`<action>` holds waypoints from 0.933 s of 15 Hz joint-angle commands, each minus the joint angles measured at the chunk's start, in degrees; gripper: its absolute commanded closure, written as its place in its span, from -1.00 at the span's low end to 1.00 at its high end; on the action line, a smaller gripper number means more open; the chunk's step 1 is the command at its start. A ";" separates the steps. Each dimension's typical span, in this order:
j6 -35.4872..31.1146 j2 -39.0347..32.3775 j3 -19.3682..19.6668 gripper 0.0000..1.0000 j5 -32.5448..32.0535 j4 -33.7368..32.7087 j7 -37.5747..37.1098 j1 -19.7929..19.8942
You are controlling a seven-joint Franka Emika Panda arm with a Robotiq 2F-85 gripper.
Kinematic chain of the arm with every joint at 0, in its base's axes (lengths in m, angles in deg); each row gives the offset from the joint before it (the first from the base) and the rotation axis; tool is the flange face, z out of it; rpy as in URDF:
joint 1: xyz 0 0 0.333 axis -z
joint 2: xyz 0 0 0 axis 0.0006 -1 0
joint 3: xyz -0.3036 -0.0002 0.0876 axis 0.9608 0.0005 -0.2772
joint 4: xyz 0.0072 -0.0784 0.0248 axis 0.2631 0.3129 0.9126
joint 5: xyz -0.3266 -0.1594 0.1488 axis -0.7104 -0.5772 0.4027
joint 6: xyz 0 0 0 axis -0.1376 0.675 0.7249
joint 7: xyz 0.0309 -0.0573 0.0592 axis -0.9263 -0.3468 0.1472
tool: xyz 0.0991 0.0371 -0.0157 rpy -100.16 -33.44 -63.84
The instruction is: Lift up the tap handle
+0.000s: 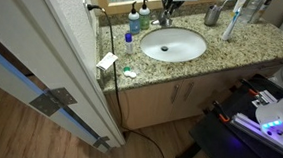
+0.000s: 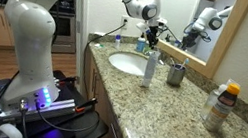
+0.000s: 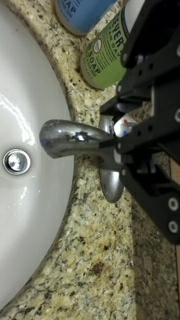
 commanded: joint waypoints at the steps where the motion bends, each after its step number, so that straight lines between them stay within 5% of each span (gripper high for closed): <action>1: -0.79 0.03 1.44 0.89 -1.31 0.80 -0.73 -0.37; 14: 0.01 1.04 11.50 0.86 -13.56 3.22 -12.17 -3.61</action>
